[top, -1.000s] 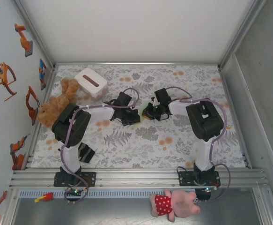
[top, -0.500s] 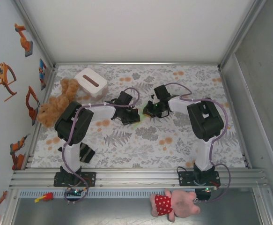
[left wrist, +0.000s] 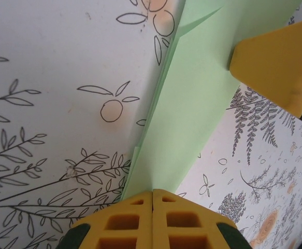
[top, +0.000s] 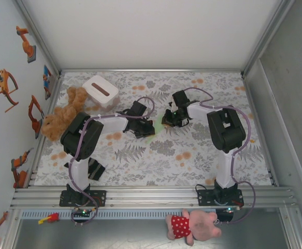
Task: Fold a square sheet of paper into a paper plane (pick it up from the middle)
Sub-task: Fold the wing for the fifth time at the center of the table.
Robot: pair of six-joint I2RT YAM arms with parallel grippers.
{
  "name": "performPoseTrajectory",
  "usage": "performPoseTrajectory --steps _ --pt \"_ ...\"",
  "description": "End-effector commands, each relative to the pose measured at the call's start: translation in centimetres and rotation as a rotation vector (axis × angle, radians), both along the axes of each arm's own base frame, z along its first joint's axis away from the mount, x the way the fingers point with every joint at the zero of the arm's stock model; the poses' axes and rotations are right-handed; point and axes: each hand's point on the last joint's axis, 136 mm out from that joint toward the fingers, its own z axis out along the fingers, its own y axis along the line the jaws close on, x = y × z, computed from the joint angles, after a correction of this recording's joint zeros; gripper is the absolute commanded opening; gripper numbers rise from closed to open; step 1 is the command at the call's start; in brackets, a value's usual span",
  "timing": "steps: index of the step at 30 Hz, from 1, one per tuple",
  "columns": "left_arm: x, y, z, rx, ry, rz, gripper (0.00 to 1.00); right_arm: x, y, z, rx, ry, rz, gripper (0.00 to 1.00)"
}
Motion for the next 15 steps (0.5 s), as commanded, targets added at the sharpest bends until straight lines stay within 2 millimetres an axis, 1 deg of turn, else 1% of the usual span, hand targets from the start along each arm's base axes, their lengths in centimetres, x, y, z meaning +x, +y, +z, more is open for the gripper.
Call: performPoseTrajectory --steps 1,4,8,11,15 --pt "0.4 -0.7 1.6 -0.033 -0.022 -0.035 0.07 -1.5 -1.5 -2.7 -0.083 0.064 0.003 0.10" --pt "1.7 -1.5 2.1 -0.053 -0.035 -0.027 0.08 -1.5 -1.7 -2.7 -0.082 0.060 -0.004 0.09" --pt "2.6 -1.4 0.8 -0.017 -0.021 0.010 0.08 -1.1 -1.5 -1.8 -0.053 0.037 -0.019 0.08" --pt "2.6 -0.9 -0.3 0.013 0.005 0.024 0.07 -0.6 -1.3 -0.8 -0.019 0.016 -0.026 0.08" --pt "1.8 -0.4 -1.5 0.050 0.040 0.025 0.05 0.2 -0.7 1.2 0.023 -0.033 -0.021 0.08"
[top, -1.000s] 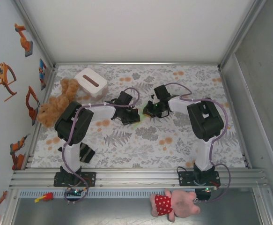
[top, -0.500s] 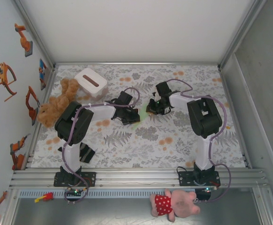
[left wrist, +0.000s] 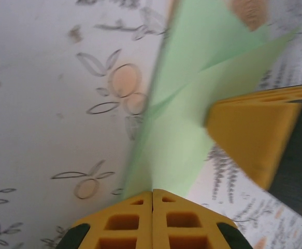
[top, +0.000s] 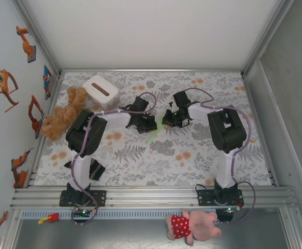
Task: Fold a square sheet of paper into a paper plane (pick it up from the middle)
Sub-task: Fold the wing for the fifth time at the center of the table.
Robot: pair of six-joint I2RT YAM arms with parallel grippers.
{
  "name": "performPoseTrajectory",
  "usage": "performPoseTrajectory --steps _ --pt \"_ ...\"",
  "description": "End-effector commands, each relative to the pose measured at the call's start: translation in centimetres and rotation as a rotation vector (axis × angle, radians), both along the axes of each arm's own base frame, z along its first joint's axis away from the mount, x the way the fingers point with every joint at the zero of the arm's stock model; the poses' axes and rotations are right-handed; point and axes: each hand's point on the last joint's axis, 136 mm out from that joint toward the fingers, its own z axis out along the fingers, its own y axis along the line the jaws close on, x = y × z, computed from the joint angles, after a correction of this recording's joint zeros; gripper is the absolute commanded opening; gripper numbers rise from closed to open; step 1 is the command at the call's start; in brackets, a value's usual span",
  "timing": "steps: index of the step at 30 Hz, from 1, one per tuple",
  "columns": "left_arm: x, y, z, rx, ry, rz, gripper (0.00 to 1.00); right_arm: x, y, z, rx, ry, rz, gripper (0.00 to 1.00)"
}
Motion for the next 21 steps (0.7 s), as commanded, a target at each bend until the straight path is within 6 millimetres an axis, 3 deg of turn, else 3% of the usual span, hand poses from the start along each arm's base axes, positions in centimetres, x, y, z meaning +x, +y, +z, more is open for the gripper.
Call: performPoseTrajectory --steps 1,6,14,21 --pt "-1.0 1.3 -1.7 0.072 0.057 0.014 0.05 0.3 -0.4 1.8 0.015 -0.033 -0.016 0.08" --pt "-1.4 1.9 -2.3 0.109 0.069 0.011 0.05 0.0 0.4 4.3 0.049 -0.095 0.021 0.07" --pt "-1.7 2.4 -2.8 0.133 0.081 0.017 0.03 -1.8 1.1 1.4 0.042 -0.031 0.047 0.05" --pt "-2.2 3.1 -3.6 0.167 0.101 0.015 0.03 -1.4 1.2 0.4 0.040 -0.026 0.053 0.04"
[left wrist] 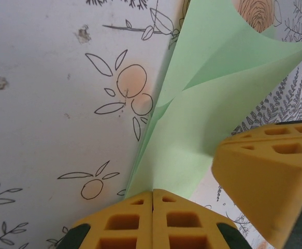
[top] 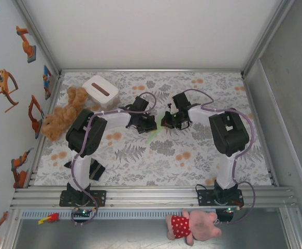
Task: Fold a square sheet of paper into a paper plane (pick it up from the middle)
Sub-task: Fold the wing for the fifth time at the center of the table.
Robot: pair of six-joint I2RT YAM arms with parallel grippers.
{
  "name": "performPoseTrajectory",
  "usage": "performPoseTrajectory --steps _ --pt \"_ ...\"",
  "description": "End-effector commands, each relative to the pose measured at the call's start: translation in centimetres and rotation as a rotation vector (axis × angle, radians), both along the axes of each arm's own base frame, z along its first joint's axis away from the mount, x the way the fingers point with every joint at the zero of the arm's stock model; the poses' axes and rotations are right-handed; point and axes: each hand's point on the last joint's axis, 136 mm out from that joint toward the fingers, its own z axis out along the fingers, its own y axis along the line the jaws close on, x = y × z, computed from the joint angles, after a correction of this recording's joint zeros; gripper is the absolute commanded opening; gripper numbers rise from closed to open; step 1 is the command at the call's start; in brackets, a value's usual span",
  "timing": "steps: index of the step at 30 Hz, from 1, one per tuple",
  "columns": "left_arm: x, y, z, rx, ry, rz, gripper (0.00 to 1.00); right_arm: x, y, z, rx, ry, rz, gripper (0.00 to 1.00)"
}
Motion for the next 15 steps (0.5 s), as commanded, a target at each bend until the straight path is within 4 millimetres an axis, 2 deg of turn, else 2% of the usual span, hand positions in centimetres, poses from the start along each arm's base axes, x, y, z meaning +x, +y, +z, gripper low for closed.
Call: performPoseTrajectory --steps 1,4,8,15 --pt "-2.5 3.0 -3.7 0.158 0.108 0.006 0.03 0.4 0.1 -0.6 0.000 -0.005 0.004 0.04" --pt "-3.0 3.8 -4.3 0.190 0.119 0.003 0.03 0.7 -0.9 -1.5 -0.037 -0.002 -0.025 0.04" --pt "-3.9 4.9 -5.4 0.230 0.140 -0.002 0.03 1.5 -3.2 -2.7 -0.068 0.007 -0.085 0.04" --pt "-5.0 6.3 -6.5 0.260 0.163 -0.019 0.00 4.9 -7.2 -3.1 -0.013 -0.007 -0.194 0.04"
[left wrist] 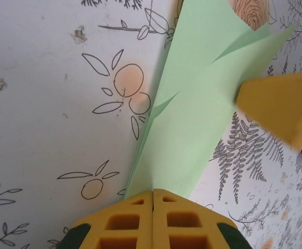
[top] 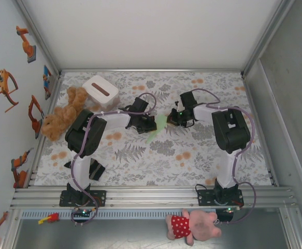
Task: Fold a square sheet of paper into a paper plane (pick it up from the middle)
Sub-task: Fold the wing for the fifth time at the center of the table.
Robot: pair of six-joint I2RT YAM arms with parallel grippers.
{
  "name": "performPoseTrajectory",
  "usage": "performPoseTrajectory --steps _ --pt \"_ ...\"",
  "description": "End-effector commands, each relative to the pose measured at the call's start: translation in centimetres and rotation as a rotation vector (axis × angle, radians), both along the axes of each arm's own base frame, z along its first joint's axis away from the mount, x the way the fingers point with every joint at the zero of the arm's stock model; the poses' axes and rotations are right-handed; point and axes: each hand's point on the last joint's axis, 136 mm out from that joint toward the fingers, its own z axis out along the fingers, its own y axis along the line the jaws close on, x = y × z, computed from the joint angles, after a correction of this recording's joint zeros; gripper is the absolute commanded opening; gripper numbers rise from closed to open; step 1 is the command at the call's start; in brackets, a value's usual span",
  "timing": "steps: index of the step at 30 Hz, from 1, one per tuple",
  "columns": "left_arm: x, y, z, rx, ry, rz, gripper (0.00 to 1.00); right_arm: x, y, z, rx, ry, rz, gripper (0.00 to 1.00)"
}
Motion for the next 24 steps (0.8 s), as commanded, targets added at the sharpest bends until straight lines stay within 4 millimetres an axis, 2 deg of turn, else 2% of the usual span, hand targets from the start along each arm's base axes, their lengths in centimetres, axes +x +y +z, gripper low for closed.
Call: performPoseTrajectory --steps 1,4,9,13,18,21,24 --pt "-4.9 6.0 -6.2 0.261 0.187 -0.003 0.00 2.1 -3.5 -2.1 -0.020 0.006 -0.094 0.04" --pt "-4.3 5.2 -5.4 0.234 0.167 -0.019 0.00 3.1 -4.1 -1.1 -0.012 -0.021 -0.097 0.04" --pt "-2.4 2.6 -2.7 0.150 0.111 -0.055 0.03 3.1 -4.1 2.6 0.002 -0.092 -0.089 0.06" --pt "-1.0 0.6 0.4 0.074 0.057 -0.069 0.07 1.4 -4.1 5.3 0.011 -0.133 -0.093 0.08" --pt "-0.4 -0.2 3.7 0.022 -0.014 -0.067 0.15 -1.5 -3.0 6.4 -0.002 -0.144 -0.070 0.13" --pt "-0.7 0.1 3.5 0.029 -0.018 -0.060 0.16 -2.5 -1.0 6.1 -0.003 -0.140 -0.029 0.13" --pt "-1.1 0.4 2.6 0.033 -0.013 -0.042 0.16 -2.5 1.1 5.7 0.035 -0.135 -0.001 0.12"
